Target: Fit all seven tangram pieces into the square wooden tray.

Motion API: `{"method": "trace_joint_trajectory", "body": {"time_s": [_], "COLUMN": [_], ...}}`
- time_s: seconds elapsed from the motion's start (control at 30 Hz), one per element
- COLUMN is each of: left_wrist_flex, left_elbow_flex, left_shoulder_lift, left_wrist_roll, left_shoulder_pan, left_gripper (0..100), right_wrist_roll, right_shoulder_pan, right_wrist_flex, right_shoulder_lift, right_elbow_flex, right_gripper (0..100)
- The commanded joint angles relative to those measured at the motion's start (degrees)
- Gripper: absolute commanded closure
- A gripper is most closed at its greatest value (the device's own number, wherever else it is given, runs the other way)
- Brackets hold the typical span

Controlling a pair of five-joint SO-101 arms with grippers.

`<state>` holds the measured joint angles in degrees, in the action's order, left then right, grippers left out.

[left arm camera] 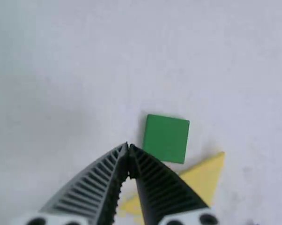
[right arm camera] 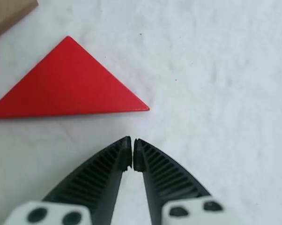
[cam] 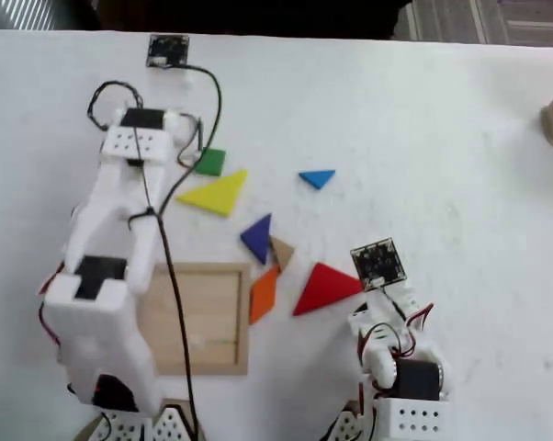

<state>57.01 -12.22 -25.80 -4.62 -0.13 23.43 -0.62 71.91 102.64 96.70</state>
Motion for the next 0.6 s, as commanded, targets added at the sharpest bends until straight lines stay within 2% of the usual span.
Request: {"method": "trace_joint_trajectory", "body": {"time_s": [0.0,0.23,0.57], "left_wrist_flex": [4.7,16.0,27.3], "left_elbow_flex": [-18.5,-42.4,-66.5], "left_shoulder_lift": [-13.2,-30.8,-46.1], "left_wrist_roll": [-1.4,-1.4,-1.2], "left_shoulder_pan": [-0.3,-0.4,1.5], "left_gripper": [98,98,98], "right_wrist_roll": [0.4,0.4,0.4], "right_shoulder_pan": [0.5,0.2,0.2], "right_wrist_flex": [-0.9,-0.9,-0.9], "right_shoulder_lift": [0.5,0.5,0.5], "right_elbow_flex": [0.1,0.1,0.1], "right_gripper": [98.1,98.1,98.1]}}
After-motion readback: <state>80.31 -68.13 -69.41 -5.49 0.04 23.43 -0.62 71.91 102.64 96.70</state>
